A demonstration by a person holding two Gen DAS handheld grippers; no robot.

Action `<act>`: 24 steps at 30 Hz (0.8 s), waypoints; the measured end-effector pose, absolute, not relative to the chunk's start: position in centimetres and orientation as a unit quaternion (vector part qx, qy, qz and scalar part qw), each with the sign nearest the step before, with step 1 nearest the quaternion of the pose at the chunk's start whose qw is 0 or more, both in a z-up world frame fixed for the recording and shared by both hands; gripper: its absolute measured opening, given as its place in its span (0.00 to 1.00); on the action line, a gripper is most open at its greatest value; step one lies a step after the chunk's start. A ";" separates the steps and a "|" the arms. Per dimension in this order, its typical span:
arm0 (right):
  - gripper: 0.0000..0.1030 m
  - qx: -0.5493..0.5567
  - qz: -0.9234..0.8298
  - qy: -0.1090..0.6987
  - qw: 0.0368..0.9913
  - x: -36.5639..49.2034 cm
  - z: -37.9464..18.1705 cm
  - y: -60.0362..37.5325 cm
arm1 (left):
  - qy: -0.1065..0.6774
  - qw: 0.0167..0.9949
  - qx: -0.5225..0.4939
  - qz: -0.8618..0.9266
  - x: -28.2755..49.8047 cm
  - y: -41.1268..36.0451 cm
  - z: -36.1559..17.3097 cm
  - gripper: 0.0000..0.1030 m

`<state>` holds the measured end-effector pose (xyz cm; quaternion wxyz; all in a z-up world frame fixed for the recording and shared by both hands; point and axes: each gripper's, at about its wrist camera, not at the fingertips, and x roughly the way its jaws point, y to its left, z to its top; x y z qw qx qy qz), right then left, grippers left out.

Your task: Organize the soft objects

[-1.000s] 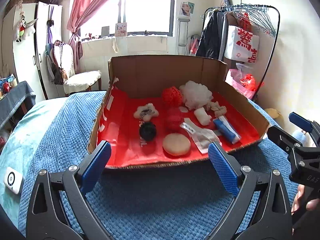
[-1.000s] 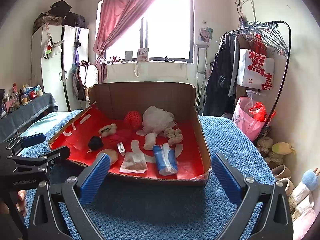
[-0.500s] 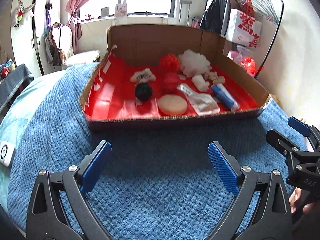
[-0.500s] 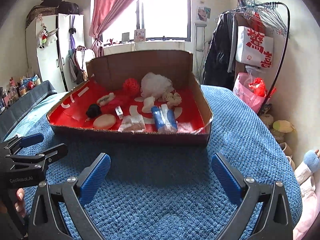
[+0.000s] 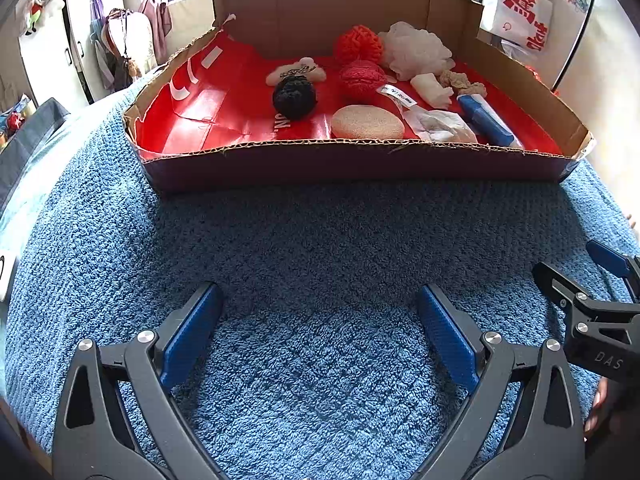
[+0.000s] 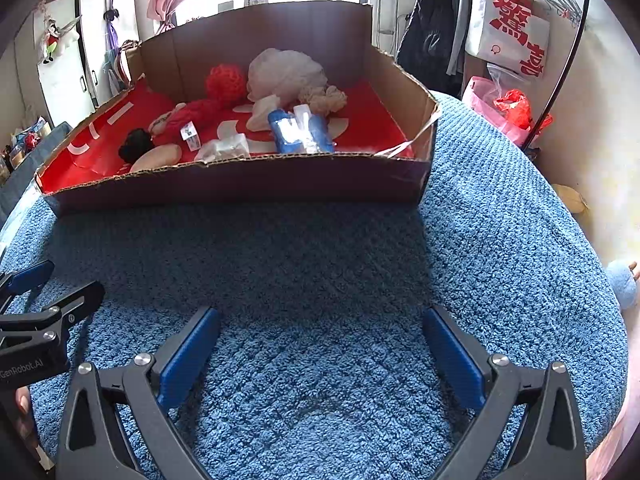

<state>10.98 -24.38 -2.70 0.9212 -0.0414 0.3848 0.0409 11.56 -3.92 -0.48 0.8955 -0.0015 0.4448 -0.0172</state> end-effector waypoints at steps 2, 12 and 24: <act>1.00 -0.041 0.038 0.387 0.920 11.0 -2.8 -24.4 | 0.445 0.895 0.001 -0.015 11.7 -4.0 -0.6 1.00; 1.00 -0.035 0.039 0.388 0.920 11.6 -3.0 -24.7 | 0.443 0.896 -0.002 -0.013 11.9 -3.9 -0.7 1.00; 1.00 -0.040 0.038 0.389 0.920 11.7 -3.1 -24.6 | 0.443 0.896 -0.003 -0.015 11.9 -3.9 -0.7 1.00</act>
